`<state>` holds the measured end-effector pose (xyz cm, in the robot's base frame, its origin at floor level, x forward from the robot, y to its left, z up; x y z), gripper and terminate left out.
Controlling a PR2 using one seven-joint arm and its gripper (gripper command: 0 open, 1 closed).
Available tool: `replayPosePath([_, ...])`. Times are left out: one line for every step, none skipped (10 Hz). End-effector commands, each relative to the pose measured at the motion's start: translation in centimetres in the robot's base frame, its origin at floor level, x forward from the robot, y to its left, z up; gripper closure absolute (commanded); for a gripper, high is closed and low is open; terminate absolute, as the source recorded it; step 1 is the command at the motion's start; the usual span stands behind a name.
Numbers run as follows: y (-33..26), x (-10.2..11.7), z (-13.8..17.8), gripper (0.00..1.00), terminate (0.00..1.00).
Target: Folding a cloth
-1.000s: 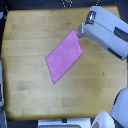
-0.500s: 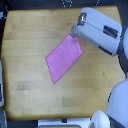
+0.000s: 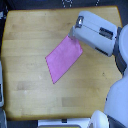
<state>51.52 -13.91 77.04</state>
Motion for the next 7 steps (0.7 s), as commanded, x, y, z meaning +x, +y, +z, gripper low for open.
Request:
replayPosePath([-0.1, 1.5, -3.6, 0.0, 0.0])
replayPosePath([0.0, 1.4, -3.9, 0.0, 0.0])
replayPosePath([0.1, 1.2, -4.3, 0.0, 0.0])
replayPosePath([0.1, 0.9, -4.7, 0.0, 0.0])
replayPosePath([-0.5, 0.3, -5.1, 0.0, 0.0])
replayPosePath([-0.6, 0.0, -5.2, 1.0, 0.0])
replayPosePath([-0.3, 0.0, -5.3, 1.0, 0.0])
